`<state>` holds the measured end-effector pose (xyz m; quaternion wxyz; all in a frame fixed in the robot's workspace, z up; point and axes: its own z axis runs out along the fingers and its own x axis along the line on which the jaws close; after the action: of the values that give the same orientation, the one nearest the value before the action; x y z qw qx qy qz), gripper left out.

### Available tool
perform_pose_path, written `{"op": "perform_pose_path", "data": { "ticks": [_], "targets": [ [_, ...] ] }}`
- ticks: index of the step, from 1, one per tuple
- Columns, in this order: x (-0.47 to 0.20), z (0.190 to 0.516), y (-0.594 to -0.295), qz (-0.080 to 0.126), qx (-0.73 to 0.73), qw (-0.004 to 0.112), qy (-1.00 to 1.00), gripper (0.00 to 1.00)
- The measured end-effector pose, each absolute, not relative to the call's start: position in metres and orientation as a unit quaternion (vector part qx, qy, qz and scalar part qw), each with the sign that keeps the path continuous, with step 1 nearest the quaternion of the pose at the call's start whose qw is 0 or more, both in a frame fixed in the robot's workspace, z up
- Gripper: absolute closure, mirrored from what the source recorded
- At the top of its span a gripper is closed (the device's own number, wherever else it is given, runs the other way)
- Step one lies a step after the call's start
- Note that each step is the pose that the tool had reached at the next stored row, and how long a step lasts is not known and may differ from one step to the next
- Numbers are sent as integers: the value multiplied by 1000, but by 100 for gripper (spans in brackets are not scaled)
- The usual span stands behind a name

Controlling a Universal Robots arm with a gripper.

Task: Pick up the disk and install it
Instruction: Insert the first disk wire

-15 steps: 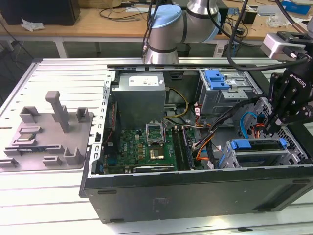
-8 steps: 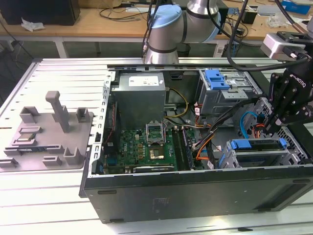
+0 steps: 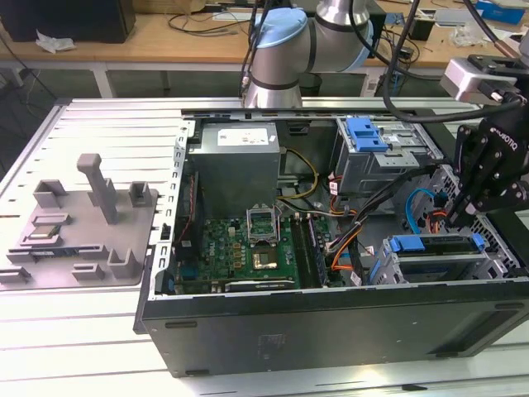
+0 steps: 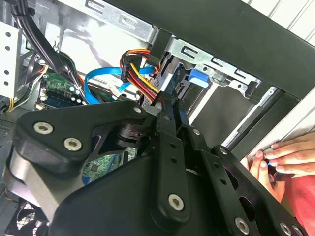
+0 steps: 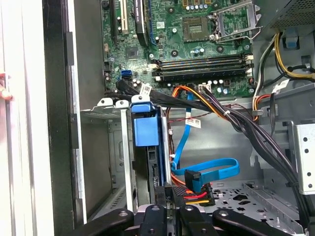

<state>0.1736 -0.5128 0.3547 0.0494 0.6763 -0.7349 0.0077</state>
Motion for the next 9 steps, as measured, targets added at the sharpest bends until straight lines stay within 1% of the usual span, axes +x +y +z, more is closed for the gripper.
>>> {"op": "perform_pose_path", "data": {
  "ticks": [9],
  "targets": [
    [174, 355, -518, 8, 676, 49, -735, 83]
  ]
}}
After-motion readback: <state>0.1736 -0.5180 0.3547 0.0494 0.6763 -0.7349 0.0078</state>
